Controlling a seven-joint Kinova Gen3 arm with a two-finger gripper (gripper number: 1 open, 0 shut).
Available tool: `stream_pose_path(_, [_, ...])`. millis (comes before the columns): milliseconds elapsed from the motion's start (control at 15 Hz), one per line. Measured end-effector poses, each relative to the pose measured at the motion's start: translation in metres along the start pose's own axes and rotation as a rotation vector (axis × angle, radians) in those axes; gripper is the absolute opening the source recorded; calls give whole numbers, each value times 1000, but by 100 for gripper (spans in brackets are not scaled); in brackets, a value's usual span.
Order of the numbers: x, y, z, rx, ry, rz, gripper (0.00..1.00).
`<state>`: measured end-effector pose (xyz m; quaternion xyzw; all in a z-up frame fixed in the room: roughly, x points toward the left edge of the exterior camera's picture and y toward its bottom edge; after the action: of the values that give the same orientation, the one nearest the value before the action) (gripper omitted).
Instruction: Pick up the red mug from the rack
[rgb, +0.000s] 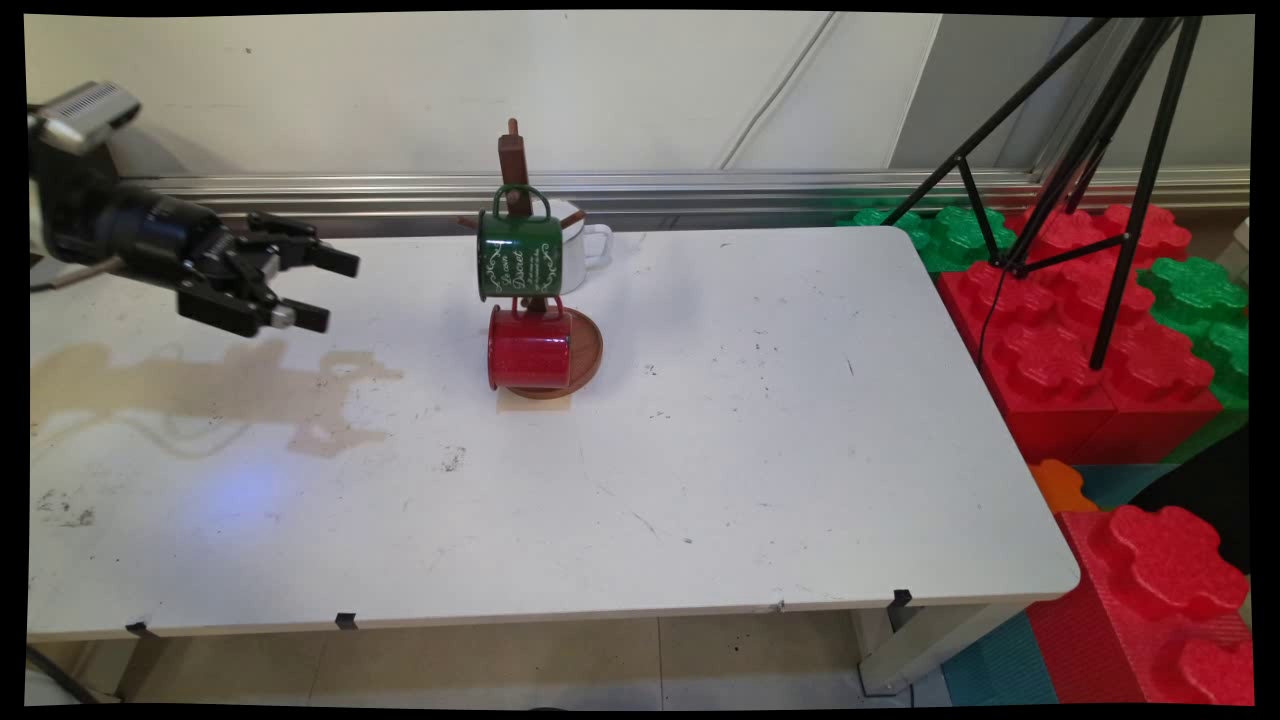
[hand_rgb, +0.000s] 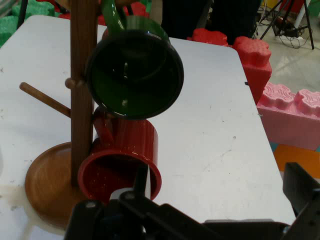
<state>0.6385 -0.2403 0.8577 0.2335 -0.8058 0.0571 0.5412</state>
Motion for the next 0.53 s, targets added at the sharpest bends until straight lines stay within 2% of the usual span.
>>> stream_pose_path(533, [-22,-8,42,-21,-7,-5,100])
